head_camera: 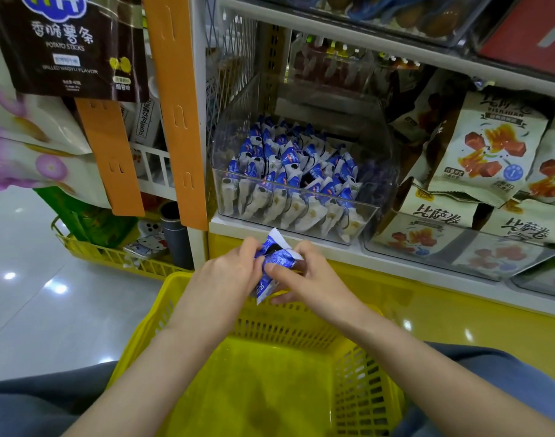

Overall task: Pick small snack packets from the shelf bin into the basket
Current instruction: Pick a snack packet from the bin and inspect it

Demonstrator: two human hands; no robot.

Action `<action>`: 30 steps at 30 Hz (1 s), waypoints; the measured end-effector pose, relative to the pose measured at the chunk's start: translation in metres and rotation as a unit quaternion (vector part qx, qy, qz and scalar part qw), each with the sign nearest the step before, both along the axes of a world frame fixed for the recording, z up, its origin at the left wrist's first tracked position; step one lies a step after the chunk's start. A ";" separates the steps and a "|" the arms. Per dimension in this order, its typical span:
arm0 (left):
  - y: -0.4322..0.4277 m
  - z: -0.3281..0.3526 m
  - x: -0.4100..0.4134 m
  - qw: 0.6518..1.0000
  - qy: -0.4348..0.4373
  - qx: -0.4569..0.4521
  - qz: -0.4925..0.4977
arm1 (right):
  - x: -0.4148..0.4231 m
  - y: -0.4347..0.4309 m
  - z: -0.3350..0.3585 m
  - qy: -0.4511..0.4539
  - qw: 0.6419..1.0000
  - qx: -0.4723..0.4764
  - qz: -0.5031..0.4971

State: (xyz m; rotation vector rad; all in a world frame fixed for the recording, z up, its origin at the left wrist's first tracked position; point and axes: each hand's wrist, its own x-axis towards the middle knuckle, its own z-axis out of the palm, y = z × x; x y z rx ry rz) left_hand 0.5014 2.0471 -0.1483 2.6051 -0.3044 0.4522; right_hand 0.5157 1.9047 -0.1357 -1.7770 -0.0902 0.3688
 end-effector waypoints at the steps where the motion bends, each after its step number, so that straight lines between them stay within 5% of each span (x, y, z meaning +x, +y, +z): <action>1: 0.000 -0.001 0.000 1.000 0.007 0.005 0.004 | 0.000 0.000 -0.001 -0.014 1.000 -0.013 0.002; 13: 0.003 0.000 0.000 0.998 0.009 0.057 0.025 | -0.003 -0.001 -0.011 -0.135 0.980 -0.140 0.033; 16: 0.004 -0.001 0.001 0.994 0.042 -0.096 0.020 | -0.004 0.000 -0.012 -0.148 0.979 -0.134 0.028; 22: -0.008 0.004 0.001 0.933 0.159 -0.322 -0.001 | -0.001 -0.002 -0.012 -0.133 0.987 -0.092 -0.006; 30: -0.013 0.009 0.003 0.882 0.208 -0.422 0.009 | -0.004 -0.004 -0.013 -0.246 0.943 -0.222 0.002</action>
